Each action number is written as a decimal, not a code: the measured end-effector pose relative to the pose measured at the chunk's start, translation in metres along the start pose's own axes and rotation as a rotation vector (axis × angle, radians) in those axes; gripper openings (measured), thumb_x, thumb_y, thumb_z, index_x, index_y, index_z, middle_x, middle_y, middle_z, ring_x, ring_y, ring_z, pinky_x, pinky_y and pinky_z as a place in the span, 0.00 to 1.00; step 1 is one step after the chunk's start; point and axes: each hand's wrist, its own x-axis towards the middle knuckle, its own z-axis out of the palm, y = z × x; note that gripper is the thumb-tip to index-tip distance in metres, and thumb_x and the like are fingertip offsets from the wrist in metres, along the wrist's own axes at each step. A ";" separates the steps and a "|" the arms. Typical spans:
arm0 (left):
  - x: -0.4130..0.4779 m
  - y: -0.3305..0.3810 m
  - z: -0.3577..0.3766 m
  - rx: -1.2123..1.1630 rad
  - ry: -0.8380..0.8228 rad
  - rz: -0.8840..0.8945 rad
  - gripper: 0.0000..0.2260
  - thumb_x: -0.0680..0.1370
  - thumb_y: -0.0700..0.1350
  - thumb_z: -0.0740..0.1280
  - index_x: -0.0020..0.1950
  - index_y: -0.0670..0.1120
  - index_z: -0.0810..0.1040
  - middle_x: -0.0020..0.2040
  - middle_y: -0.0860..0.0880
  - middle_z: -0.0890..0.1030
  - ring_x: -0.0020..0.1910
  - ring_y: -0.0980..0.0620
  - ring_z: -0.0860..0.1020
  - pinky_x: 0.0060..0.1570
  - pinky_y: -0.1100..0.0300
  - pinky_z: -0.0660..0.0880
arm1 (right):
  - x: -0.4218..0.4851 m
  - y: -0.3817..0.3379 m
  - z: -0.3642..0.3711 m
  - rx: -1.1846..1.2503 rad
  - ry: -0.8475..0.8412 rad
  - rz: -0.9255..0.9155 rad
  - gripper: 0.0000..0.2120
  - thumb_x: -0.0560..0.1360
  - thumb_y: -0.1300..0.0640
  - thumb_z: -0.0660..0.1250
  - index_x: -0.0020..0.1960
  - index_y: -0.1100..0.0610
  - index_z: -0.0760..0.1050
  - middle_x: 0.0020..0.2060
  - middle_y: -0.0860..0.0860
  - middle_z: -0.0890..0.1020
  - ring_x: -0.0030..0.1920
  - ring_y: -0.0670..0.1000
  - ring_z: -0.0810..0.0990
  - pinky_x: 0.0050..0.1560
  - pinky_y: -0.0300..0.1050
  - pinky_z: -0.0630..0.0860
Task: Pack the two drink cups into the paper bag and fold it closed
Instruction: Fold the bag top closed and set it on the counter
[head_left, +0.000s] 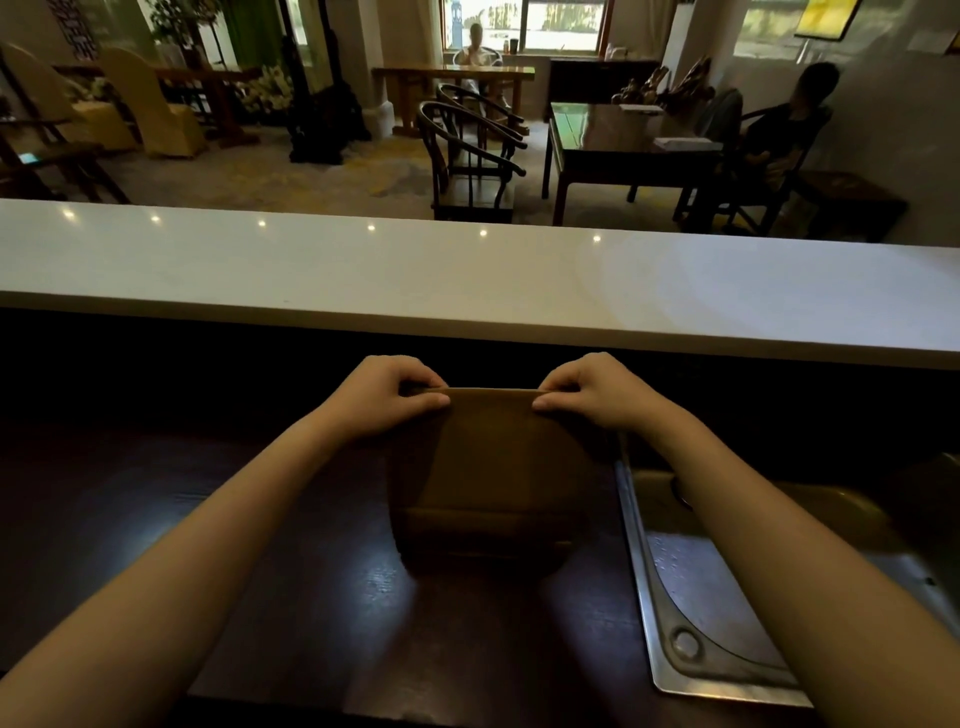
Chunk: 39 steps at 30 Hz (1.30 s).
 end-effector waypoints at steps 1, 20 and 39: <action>0.002 0.001 0.001 0.021 0.002 0.035 0.07 0.73 0.46 0.70 0.50 0.49 0.82 0.44 0.55 0.80 0.44 0.62 0.75 0.44 0.72 0.68 | 0.001 0.000 -0.001 0.070 -0.005 0.025 0.04 0.73 0.55 0.70 0.44 0.53 0.83 0.37 0.43 0.82 0.38 0.36 0.80 0.38 0.27 0.73; -0.009 -0.009 0.017 -0.739 0.105 -0.568 0.11 0.71 0.52 0.71 0.37 0.44 0.79 0.34 0.48 0.79 0.36 0.52 0.77 0.41 0.60 0.71 | -0.009 0.026 0.024 0.684 0.297 0.410 0.19 0.72 0.49 0.69 0.27 0.56 0.71 0.24 0.49 0.73 0.27 0.44 0.73 0.36 0.37 0.71; -0.004 0.004 0.023 -1.145 0.378 -0.550 0.11 0.76 0.48 0.66 0.42 0.42 0.81 0.31 0.49 0.83 0.33 0.52 0.81 0.33 0.61 0.78 | 0.004 -0.014 0.024 0.988 0.573 0.598 0.13 0.76 0.50 0.65 0.37 0.58 0.78 0.37 0.55 0.81 0.41 0.56 0.80 0.48 0.52 0.77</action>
